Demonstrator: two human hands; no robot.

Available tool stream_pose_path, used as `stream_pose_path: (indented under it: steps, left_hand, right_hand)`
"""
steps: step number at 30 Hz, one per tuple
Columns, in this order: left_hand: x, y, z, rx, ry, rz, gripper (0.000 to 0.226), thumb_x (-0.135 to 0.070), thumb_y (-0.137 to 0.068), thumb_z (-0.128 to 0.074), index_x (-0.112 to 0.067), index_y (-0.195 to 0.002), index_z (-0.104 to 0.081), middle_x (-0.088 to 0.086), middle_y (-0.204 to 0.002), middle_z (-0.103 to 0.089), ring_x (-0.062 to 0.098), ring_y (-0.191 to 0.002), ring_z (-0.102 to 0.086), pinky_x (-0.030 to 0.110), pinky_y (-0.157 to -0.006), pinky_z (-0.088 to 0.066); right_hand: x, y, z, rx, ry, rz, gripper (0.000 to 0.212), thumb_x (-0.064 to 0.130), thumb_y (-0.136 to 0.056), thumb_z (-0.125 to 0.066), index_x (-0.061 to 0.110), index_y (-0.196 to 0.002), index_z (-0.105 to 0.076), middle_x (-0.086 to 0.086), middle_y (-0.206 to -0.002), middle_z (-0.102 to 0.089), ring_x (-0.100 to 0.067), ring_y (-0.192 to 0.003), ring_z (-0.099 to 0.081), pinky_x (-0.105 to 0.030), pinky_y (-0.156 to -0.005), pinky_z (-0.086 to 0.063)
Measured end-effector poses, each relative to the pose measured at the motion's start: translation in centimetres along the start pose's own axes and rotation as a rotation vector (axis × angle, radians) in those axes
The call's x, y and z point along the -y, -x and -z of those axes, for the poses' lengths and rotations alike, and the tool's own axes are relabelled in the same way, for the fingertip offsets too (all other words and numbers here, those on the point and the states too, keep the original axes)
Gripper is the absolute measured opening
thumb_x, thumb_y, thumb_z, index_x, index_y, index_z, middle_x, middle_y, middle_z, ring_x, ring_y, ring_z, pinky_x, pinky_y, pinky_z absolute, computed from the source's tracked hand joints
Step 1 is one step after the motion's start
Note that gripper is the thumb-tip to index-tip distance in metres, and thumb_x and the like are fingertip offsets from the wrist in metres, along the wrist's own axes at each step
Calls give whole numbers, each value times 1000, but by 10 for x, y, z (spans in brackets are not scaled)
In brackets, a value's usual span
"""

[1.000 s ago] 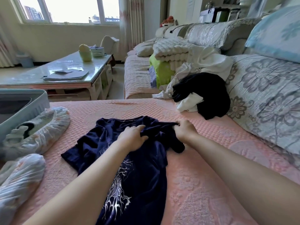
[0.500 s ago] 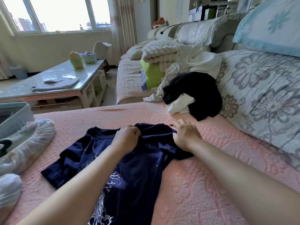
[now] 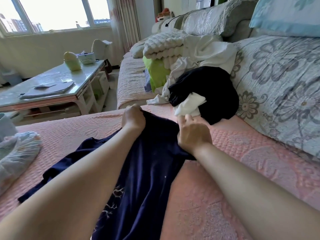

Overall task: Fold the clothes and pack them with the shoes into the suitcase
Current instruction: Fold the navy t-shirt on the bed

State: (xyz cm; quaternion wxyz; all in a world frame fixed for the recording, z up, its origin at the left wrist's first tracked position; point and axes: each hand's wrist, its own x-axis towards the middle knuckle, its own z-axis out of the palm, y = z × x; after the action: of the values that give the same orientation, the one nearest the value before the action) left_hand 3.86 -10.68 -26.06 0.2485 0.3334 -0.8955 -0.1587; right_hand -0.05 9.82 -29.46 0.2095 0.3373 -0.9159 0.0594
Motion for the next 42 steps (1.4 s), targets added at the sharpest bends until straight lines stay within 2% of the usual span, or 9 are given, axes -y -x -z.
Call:
stream_pose_path:
  steps: [6,9,13,18,21,30,36,39,42]
  left_hand:
    - [12,25,-23,552,-127,-181,72,-22,-96,-61,-15,-155,-21,15,-159,-24,32,-144,-30,33,-115,-25]
    - [22,37,-18,468,-45,-265,68,-18,-95,-60,-13,-154,-26,13,-159,-25,28,-145,-29,30,-116,-23]
    - [39,70,1,469,-64,-322,66,-23,-93,-62,-18,-152,-33,7,-158,-28,26,-143,-32,32,-118,-25]
    - [56,127,42,432,-127,-392,57,-28,-93,-59,-23,-146,-41,3,-150,-39,27,-136,-39,38,-112,-33]
    - [60,157,69,439,-184,-423,49,-32,-94,-57,-25,-141,-48,2,-141,-45,25,-131,-41,36,-110,-34]
    - [67,254,148,504,-105,-399,21,-42,-90,-61,-27,-103,-56,-6,-101,-52,19,-103,-56,31,-93,-43]
    - [87,301,207,867,-118,-221,69,-78,-58,-69,-36,-111,-53,-15,-103,-58,7,-95,-58,31,-92,-49]
    - [96,321,226,975,-210,-224,96,-69,-48,-80,-37,-130,-42,-11,-116,-57,10,-103,-57,32,-95,-49]
    - [104,337,230,998,-286,-254,112,-48,-56,-90,-31,-145,-23,-3,-131,-54,16,-113,-57,35,-98,-49]
  right_hand:
    - [-2,0,-8,-161,49,181,35,9,-70,-66,12,-104,-62,-13,-101,-58,-33,-88,-56,-41,-77,-44]
    - [3,15,-4,-7,-292,391,31,35,-85,-62,20,-111,-67,-6,-106,-61,-29,-95,-59,-40,-84,-47]
    - [6,23,21,430,-54,358,39,48,-96,-51,28,-128,-56,-2,-126,-52,-24,-118,-52,-36,-92,-45]
    - [10,28,53,438,243,314,32,8,-99,-42,17,-124,-60,-4,-127,-59,-28,-117,-61,-36,-81,-45]
    - [19,43,64,449,383,300,33,11,-99,-44,20,-126,-60,-5,-130,-59,-26,-122,-56,-40,-97,-42]
    - [83,126,138,481,33,426,47,20,-88,-59,33,-133,-52,-1,-131,-49,-22,-126,-48,-35,-105,-36]
    - [124,188,178,707,-306,387,33,43,-84,-66,34,-115,-65,5,-116,-51,-18,-107,-57,-28,-84,-44]
    - [138,212,184,795,-395,377,46,68,-73,-71,37,-105,-66,11,-110,-50,-13,-102,-56,-33,-87,-49]
    - [148,239,179,750,-251,491,46,64,-67,-79,36,-102,-67,11,-110,-48,-13,-100,-55,-31,-78,-45]
